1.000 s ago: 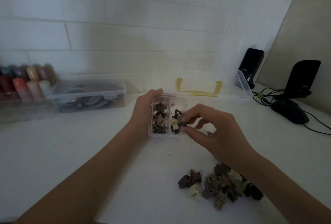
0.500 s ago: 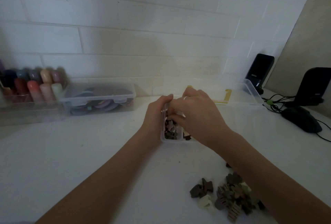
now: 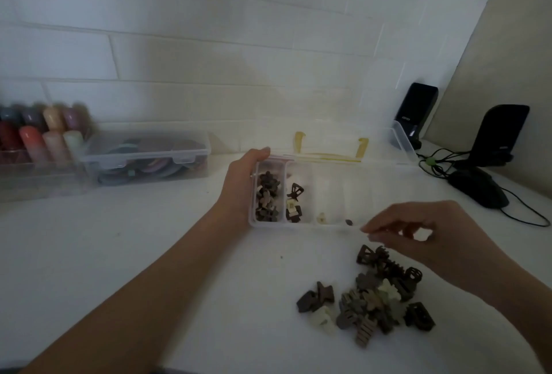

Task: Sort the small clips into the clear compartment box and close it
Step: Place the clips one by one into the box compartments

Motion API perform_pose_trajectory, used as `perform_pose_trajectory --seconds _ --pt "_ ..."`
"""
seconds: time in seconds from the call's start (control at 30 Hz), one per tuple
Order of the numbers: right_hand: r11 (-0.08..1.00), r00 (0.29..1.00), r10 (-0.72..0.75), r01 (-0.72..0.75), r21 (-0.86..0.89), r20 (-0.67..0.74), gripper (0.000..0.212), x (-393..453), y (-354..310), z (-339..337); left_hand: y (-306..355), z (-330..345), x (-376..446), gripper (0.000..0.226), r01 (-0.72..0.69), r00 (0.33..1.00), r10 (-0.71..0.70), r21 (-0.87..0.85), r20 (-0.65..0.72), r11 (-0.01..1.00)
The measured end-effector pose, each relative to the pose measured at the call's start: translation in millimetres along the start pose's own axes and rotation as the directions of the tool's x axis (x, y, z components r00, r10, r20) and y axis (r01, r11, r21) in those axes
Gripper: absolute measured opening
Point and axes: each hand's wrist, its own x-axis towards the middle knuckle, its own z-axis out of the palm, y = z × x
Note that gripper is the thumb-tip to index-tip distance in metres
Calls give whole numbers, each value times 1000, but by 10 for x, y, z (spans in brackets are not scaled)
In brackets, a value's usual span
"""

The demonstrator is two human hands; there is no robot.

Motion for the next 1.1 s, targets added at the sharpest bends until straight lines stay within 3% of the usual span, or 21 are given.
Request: perform_pose_trajectory --seconds 0.1,0.23,0.4,0.63,0.9,1.1 --pt "992 996 54 -44 -120 76 25 -85 176 59 -16 -19 5 37 -37 999 37 25 2 999" --pt "969 992 80 -56 -242 93 21 -60 195 77 -1 -19 17 46 -27 1000 27 17 -7 999" --pt "935 987 113 -68 -347 111 30 -88 151 112 10 -1 1 41 -14 1000 14 -15 -1 1000" --pt "972 984 90 -53 -230 156 27 -46 128 207 10 -5 -5 37 -40 999 40 -11 -1 999" --pt "995 983 -41 56 -78 181 27 -27 58 362 11 -3 -3 35 -39 999 39 0 19 999" --pt "999 984 -25 32 -34 175 29 -39 38 401 21 -5 14 35 -57 998 57 -11 8 998"
